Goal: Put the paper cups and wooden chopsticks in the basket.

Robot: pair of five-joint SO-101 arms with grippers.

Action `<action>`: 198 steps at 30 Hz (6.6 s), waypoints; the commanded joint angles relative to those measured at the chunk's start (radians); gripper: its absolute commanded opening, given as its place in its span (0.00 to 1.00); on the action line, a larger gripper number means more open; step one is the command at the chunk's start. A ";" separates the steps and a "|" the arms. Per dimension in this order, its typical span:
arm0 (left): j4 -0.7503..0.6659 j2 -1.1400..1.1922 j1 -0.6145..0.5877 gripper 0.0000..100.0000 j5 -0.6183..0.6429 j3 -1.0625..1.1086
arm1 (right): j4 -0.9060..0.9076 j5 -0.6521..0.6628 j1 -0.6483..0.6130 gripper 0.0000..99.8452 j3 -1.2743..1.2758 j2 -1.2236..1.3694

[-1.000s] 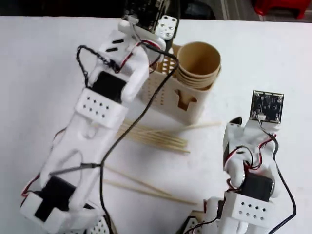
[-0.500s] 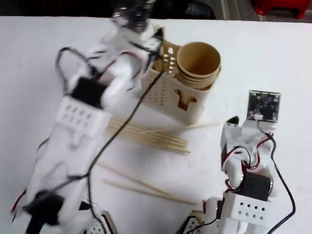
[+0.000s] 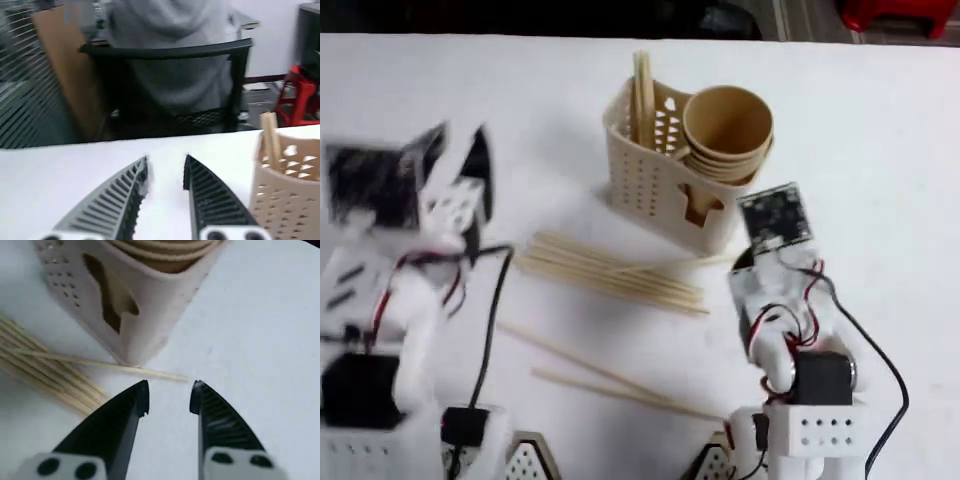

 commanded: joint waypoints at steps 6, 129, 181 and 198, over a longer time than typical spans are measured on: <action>-0.002 -0.341 -0.232 0.14 0.057 0.425 | 0.228 0.112 -0.311 0.14 -0.305 0.058; -0.040 -0.694 -0.414 0.16 0.092 0.931 | -0.785 -0.173 -0.305 0.02 -1.073 0.980; 0.104 -0.690 -0.133 0.10 -0.361 0.683 | -0.366 -0.210 -0.039 0.02 -0.051 0.354; 0.256 -0.104 0.022 0.14 -0.816 0.381 | -0.458 -0.313 0.047 0.02 0.025 0.352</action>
